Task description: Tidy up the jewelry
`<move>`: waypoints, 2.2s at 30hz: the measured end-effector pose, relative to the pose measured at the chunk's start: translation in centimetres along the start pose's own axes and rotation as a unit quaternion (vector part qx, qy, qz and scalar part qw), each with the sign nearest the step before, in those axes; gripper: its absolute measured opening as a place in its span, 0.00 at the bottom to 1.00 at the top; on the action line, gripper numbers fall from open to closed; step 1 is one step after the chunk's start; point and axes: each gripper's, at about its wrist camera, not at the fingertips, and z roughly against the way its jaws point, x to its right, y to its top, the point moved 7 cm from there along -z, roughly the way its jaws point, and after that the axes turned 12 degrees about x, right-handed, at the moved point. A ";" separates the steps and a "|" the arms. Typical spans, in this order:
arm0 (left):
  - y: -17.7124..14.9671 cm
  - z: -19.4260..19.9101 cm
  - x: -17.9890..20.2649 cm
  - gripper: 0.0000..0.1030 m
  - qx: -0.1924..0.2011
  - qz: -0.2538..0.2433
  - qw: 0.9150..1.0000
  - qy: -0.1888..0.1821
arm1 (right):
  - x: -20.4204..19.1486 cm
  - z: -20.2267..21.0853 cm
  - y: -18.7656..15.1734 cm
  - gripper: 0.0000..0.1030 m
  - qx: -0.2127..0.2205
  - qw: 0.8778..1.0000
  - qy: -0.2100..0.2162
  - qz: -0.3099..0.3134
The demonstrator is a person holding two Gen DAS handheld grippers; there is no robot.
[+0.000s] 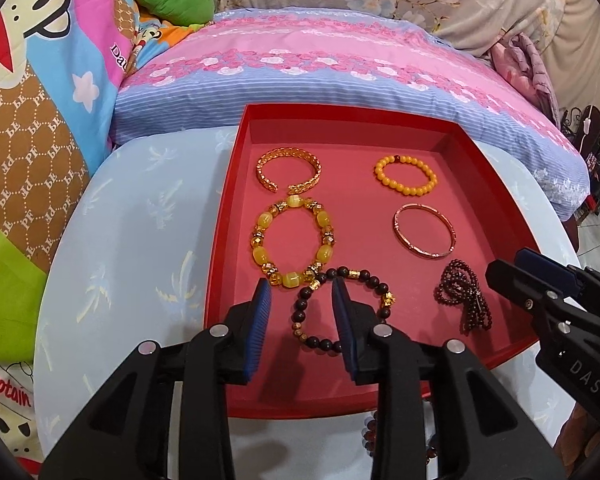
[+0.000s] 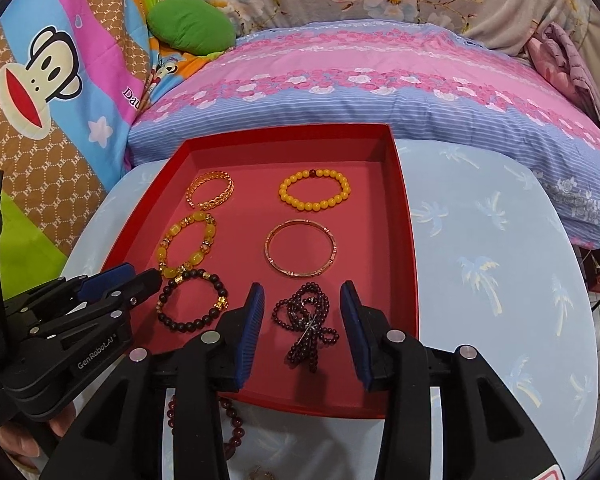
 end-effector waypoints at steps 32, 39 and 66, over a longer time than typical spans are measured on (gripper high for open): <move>-7.7 8.7 2.2 0.36 -0.014 0.010 0.999 -0.028 | 1.2 10.3 -9.5 0.38 -0.019 1.000 -0.018 0.009; -10.6 10.1 2.5 0.36 -0.028 0.015 0.999 -0.029 | 2.5 10.7 -13.0 0.38 -0.045 0.999 -0.021 -0.014; -12.8 11.1 2.6 0.43 -0.039 0.022 0.999 -0.027 | 2.3 8.5 -13.0 0.12 -0.040 0.999 -0.032 -0.007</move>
